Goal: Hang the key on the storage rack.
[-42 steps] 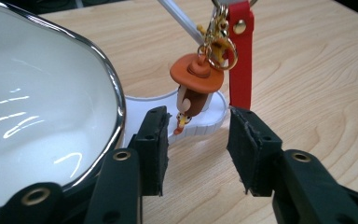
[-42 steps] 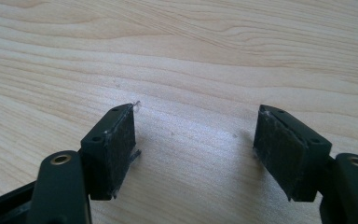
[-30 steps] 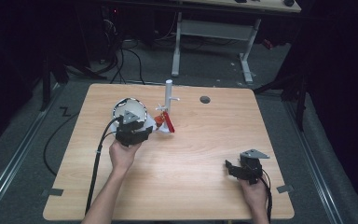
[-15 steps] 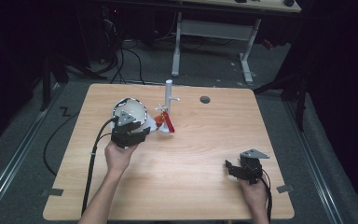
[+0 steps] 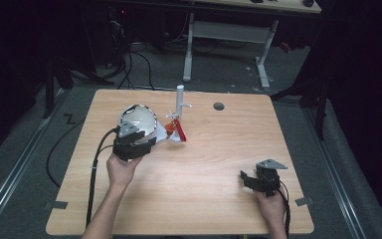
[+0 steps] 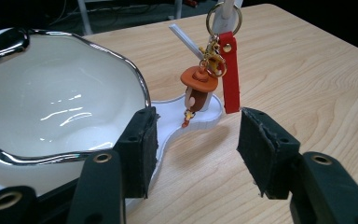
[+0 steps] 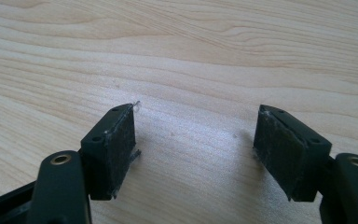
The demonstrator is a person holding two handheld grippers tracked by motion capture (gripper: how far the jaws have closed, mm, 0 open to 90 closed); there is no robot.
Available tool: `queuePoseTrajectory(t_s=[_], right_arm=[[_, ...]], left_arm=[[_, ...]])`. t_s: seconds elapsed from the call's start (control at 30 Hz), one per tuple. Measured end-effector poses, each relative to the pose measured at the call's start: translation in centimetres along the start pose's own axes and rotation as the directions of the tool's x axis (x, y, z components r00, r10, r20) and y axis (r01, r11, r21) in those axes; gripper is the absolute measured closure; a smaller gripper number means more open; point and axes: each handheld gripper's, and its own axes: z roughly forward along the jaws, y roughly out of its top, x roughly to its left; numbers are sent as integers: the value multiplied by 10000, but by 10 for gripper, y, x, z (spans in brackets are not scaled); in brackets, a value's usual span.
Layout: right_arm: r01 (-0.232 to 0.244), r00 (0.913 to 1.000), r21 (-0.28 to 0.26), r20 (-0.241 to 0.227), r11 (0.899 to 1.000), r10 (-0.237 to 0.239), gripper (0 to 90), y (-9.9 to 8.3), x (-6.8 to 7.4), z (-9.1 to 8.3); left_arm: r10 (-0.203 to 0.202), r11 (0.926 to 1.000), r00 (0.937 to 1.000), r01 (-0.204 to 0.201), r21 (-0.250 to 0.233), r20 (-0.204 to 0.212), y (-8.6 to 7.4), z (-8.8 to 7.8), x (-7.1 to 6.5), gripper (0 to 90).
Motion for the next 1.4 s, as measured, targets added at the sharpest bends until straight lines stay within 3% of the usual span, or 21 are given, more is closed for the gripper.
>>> queuePoseTrajectory(t_s=[0.47, 1.4], right_arm=[[-2, 10000, 3, -1, 10000, 2, 297, 0, 0, 0], [0, 10000, 2, 2, 10000, 0, 298, 0, 0, 0]], left_arm=[[-3, 9998, 10000, 2, -178, -81, -3, -15, 3, 449], [-520, 9985, 9983, 515, -189, -252, -17, -32, 8, 393]])
